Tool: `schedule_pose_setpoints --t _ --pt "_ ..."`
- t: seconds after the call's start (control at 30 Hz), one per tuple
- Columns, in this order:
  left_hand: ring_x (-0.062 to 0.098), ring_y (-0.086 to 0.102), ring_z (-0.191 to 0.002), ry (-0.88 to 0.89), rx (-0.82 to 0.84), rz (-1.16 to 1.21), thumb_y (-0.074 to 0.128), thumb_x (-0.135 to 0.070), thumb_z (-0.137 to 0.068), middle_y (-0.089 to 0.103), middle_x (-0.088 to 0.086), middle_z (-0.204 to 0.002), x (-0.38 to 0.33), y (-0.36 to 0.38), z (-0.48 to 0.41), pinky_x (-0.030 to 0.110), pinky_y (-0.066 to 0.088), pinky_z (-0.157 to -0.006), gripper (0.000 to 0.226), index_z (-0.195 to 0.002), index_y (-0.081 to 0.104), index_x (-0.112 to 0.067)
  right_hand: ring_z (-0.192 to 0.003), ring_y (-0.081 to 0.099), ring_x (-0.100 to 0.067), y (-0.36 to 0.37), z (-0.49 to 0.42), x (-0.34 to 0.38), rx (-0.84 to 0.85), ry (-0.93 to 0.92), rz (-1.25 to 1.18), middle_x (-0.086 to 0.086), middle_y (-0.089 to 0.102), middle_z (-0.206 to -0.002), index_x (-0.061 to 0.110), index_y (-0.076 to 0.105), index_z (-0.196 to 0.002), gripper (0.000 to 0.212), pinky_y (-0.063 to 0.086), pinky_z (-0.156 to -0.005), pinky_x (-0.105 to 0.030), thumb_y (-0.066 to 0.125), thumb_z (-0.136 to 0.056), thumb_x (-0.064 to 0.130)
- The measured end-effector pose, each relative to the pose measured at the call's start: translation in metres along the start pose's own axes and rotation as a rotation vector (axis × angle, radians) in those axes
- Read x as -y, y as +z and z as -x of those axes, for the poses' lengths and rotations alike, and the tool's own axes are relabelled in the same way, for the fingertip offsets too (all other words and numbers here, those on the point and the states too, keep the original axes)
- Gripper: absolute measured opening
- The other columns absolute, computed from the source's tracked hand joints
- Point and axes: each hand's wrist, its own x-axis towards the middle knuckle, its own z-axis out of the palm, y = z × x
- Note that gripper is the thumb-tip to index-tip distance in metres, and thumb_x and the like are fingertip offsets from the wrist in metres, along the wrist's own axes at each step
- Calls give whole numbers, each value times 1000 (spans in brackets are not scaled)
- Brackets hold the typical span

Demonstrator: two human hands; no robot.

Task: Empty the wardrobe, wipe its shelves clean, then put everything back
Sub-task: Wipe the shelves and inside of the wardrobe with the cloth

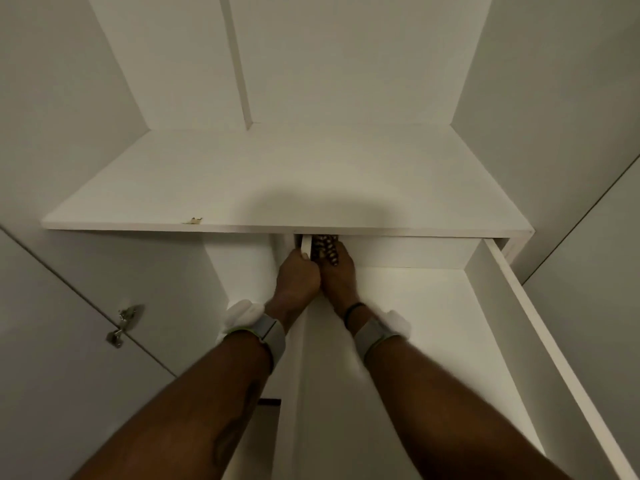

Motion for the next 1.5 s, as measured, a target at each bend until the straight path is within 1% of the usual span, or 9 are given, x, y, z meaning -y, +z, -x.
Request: schedule_pose_setpoints --t 0.23,0.43,0.67,0.77,0.93,1.07,1.17,1.33,1.5 --pt "31 61 -110 -29 1 108 35 -15 -105 64 13 -115 2 -4 1 35 50 -96 35 -124 63 -4 -103 61 -14 4 21 16 -44 -78 18 9 62 -104 15 67 -114 19 46 -95 -25 56 -98 16" --pt "28 61 -107 -54 -4 136 37 -9 -104 65 18 -121 1 -5 -4 28 47 -86 34 -123 64 0 -113 63 -17 1 43 10 106 96 -73 4 65 -123 24 58 -132 35 50 -105 -45 54 -97 31" --pt "37 55 -122 -166 45 137 29 -4 -106 57 25 -133 3 -6 -4 28 42 -94 37 -129 55 9 -97 64 -4 -36 129 11 281 120 -130 13 67 -105 25 62 -118 19 54 -87 -25 48 -106 31" --pt "33 56 -122 -163 57 186 30 -9 -107 57 21 -134 0 -8 -3 31 45 -97 39 -134 55 5 -102 62 -18 -26 99 14 294 243 -199 -4 64 -115 21 54 -118 23 53 -81 -32 49 -104 39" --pt "20 57 -112 -76 134 203 26 -23 -110 59 4 -124 10 -14 23 27 46 -89 42 -142 51 -11 -111 63 -25 1 45 32 213 435 -405 -10 68 -121 21 65 -119 49 49 -104 -42 32 -105 54" --pt "21 54 -123 -47 112 197 27 -25 -111 57 7 -136 8 -13 23 24 41 -98 43 -145 49 -10 -130 53 -21 -3 66 30 236 375 -258 -5 56 -144 22 46 -149 54 39 -116 -41 34 -106 52" --pt "26 44 -139 -66 119 158 26 -26 -111 45 12 -153 10 -14 22 32 32 -117 47 -151 41 -7 -125 59 -24 -20 117 28 337 361 -92 -7 61 -138 30 41 -151 53 47 -109 -43 32 -105 56" --pt "29 47 -135 -53 135 104 25 -28 -111 49 14 -148 12 -18 24 41 35 -117 48 -146 45 -3 -101 61 -14 -53 204 39 531 491 104 5 60 -112 30 42 -136 38 53 -85 -31 29 -107 51" --pt "25 43 -139 -38 157 96 25 -31 -111 45 10 -151 22 -19 43 31 32 -115 48 -151 40 -8 -102 61 -19 -30 181 41 343 462 -7 -1 62 -114 22 45 -139 43 54 -88 -36 28 -108 48"
